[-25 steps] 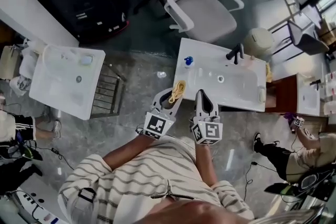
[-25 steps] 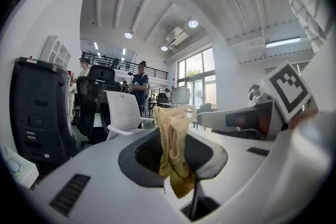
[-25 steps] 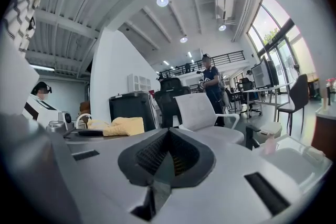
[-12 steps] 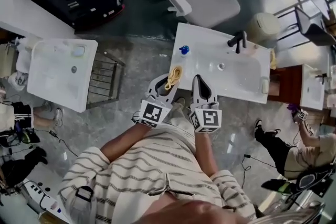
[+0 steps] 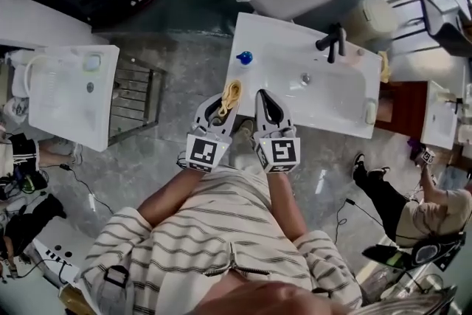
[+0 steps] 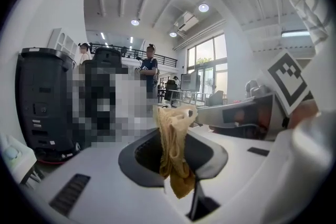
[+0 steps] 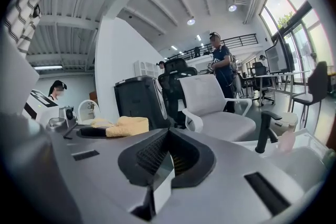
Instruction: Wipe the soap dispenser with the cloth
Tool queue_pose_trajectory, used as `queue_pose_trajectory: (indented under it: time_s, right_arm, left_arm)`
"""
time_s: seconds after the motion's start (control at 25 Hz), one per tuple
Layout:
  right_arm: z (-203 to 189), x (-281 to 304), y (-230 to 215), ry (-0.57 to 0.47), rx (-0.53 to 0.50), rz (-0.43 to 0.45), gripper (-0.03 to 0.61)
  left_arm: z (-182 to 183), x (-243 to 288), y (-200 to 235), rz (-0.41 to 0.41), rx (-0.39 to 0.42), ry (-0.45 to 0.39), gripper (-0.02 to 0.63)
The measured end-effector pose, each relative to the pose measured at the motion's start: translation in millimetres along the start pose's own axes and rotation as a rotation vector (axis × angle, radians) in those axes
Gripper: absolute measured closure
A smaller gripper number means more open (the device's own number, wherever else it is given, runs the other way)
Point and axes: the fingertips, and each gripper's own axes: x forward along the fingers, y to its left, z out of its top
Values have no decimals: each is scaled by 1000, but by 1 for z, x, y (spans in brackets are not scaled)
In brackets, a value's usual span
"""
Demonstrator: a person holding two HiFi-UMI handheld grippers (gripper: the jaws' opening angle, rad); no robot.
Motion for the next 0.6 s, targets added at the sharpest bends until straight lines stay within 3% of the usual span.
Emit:
queue_pose_trajectory:
  time_s: [0.6]
  right_arm:
    - [-49, 63, -14, 63, -3, -5, 560]
  left_arm:
    - [-32, 11, 28, 61, -37, 46, 526]
